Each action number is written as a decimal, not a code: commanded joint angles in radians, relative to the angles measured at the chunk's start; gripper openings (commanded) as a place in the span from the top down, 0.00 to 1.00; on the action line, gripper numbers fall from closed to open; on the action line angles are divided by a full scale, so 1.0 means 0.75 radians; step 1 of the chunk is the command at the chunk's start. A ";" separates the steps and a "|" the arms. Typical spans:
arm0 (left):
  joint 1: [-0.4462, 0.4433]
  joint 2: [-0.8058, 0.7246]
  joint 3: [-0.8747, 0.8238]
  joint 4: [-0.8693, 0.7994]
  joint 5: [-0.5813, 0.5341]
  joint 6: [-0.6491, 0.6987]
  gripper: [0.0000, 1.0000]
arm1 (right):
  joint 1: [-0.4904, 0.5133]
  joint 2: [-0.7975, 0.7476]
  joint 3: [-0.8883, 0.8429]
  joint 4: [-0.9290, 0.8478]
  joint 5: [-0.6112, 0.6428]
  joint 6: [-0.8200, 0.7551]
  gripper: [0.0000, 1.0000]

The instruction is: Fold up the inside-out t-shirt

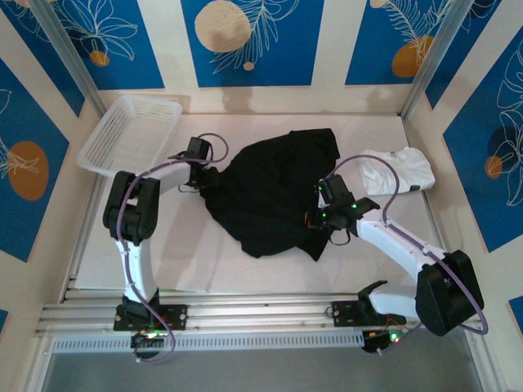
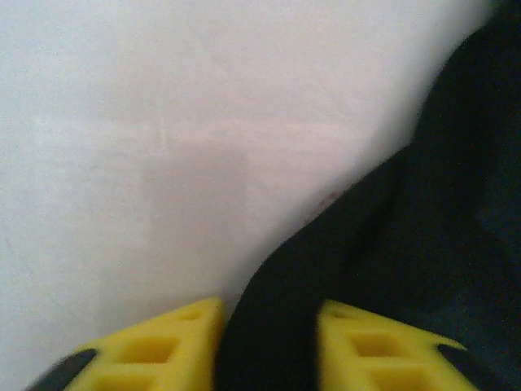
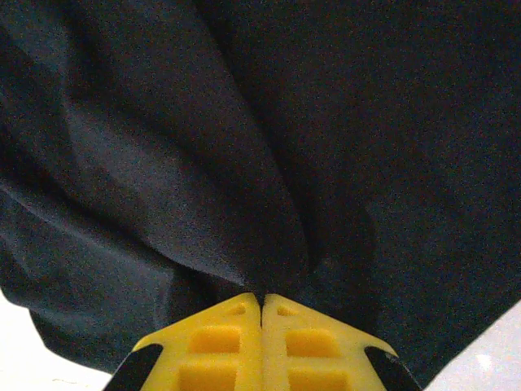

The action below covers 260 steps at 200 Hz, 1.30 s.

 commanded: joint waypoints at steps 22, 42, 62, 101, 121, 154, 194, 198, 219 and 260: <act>0.028 -0.105 0.129 -0.124 -0.055 0.048 1.00 | -0.046 -0.075 0.229 -0.160 0.158 -0.155 1.00; 0.042 -0.282 0.199 -0.184 -0.070 0.054 1.00 | -0.107 -0.116 0.435 -0.248 0.281 -0.279 1.00; 0.043 -0.503 0.280 -0.198 -0.017 0.025 1.00 | -0.202 -0.163 0.681 -0.273 0.281 -0.370 1.00; 0.036 -0.942 0.363 -0.040 0.077 -0.156 1.00 | -0.307 -0.190 1.153 -0.260 0.173 -0.476 1.00; 0.032 -1.113 0.385 -0.004 0.023 -0.187 1.00 | -0.313 -0.192 1.324 -0.252 0.126 -0.512 1.00; 0.026 -1.283 0.315 0.001 -0.040 -0.198 1.00 | -0.314 -0.194 1.412 -0.245 0.025 -0.546 1.00; 0.024 -1.261 0.155 -0.045 -0.066 -0.202 1.00 | -0.315 -0.154 1.248 -0.219 -0.065 -0.538 1.00; 0.024 -1.254 0.137 -0.050 -0.064 -0.205 1.00 | -0.314 -0.150 1.235 -0.222 -0.062 -0.538 1.00; 0.024 -1.215 0.029 -0.030 -0.075 -0.201 1.00 | -0.322 -0.128 1.110 -0.176 -0.027 -0.529 1.00; 0.026 -0.922 0.191 0.006 -0.287 -0.072 1.00 | -0.382 0.076 1.102 0.058 0.012 -0.504 1.00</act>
